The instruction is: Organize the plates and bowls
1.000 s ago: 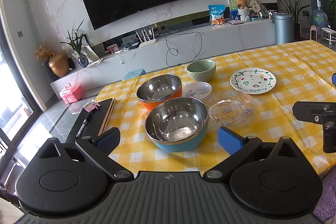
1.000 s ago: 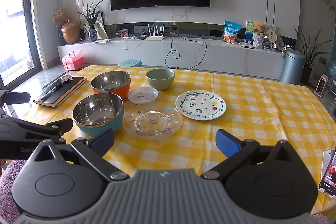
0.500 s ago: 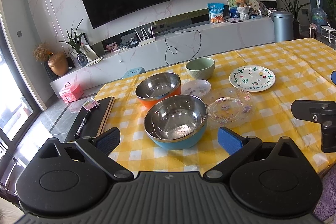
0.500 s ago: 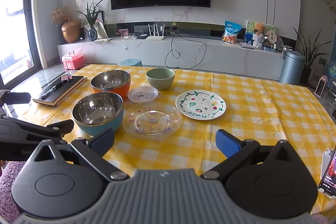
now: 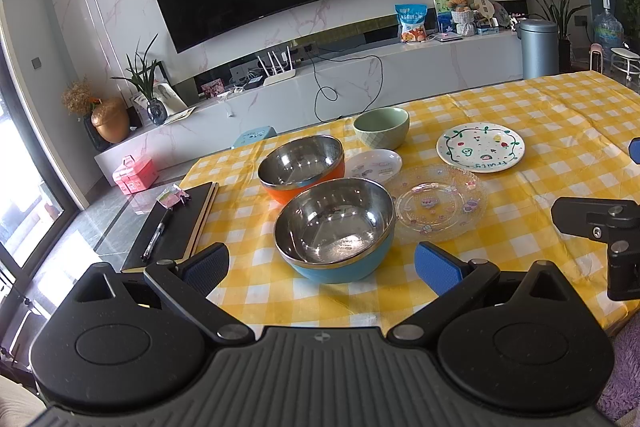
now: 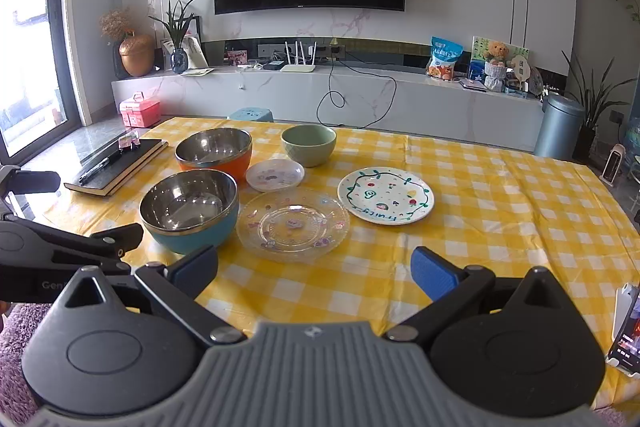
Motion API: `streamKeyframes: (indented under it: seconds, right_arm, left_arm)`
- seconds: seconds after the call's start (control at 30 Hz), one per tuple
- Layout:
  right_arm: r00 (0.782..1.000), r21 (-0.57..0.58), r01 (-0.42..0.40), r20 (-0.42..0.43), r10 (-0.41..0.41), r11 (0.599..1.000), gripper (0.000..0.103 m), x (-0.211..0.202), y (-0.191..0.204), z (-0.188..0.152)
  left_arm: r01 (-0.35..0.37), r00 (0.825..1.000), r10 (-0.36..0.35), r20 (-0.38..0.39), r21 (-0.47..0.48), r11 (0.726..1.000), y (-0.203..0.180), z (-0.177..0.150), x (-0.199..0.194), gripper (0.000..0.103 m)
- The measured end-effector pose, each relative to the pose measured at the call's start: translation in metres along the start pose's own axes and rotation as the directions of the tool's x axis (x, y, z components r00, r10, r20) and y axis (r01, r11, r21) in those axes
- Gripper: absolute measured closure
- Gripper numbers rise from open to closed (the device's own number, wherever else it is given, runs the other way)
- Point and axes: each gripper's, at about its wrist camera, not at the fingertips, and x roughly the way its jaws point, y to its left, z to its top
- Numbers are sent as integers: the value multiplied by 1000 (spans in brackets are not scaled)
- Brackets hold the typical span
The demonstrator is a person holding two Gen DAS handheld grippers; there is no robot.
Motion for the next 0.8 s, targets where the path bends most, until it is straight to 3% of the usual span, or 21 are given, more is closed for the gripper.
streamKeyframes:
  seconds: [0.47,0.8]
  right_arm:
    - [1000,0,-2,-5,2,1000,2,0,0,4]
    - [999,-5,-21,39,21,1000,2,6,4,7]
  left_arm:
    - [1,1000,-1,-4,0,1000,0,-4,1,0]
    - [0,999,-2,-39,-43,999,15,-5,13,0]
